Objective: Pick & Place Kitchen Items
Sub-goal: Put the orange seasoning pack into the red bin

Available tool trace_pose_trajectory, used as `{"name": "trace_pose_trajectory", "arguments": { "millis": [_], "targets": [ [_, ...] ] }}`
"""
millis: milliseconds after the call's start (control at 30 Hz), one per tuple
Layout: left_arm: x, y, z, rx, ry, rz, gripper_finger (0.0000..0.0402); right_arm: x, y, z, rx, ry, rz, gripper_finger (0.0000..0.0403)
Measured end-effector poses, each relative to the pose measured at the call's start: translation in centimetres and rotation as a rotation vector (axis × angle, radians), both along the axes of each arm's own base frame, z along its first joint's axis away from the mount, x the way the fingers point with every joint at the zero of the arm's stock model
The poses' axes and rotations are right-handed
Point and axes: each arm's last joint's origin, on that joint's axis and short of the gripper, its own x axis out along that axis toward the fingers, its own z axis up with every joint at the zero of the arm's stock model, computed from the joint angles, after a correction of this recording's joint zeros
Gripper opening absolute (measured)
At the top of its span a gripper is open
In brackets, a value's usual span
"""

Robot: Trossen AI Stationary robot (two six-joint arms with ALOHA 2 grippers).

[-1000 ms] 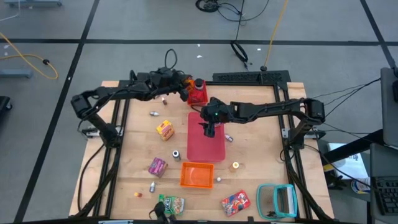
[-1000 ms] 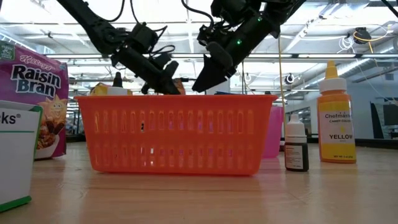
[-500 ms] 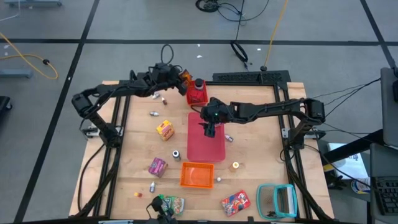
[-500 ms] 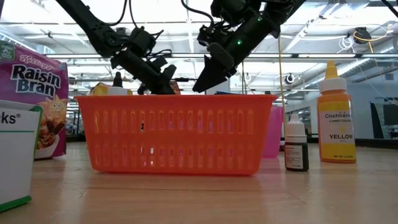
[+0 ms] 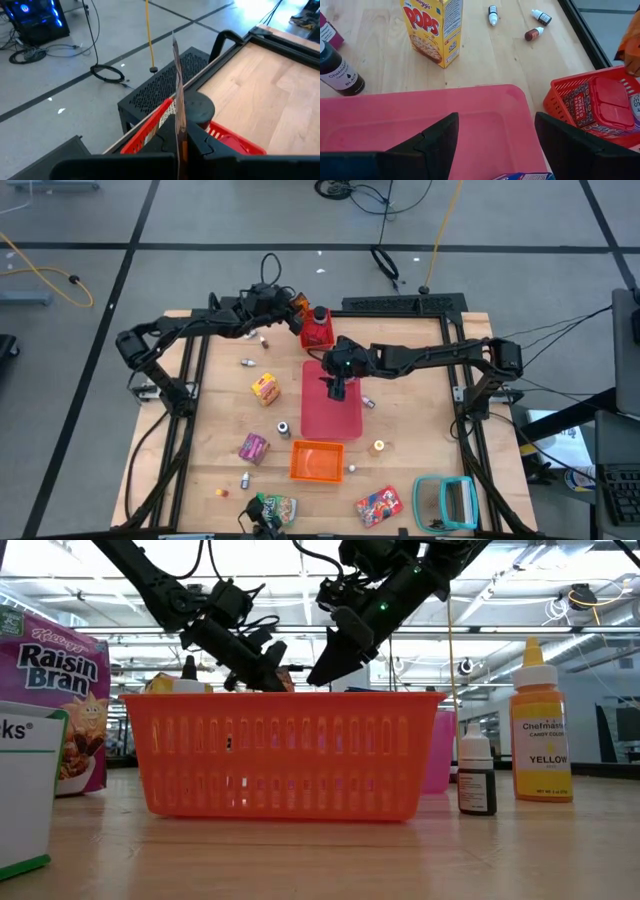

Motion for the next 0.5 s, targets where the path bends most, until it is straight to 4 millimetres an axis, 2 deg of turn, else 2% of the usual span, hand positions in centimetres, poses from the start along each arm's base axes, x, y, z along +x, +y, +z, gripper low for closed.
{"name": "trace_pose_trajectory", "arguments": {
  "millis": [200,500],
  "targets": [
    [0.2,0.1,-0.1,0.016,-0.011,0.028,0.0,0.0,0.0,0.1,0.0,-0.008,-0.001,0.0254],
    [1.5,0.4,-2.9,-0.011,0.027,0.015,0.0,0.1,0.0,0.1,0.006,-0.01,-0.005,0.0254]
  ]
}}
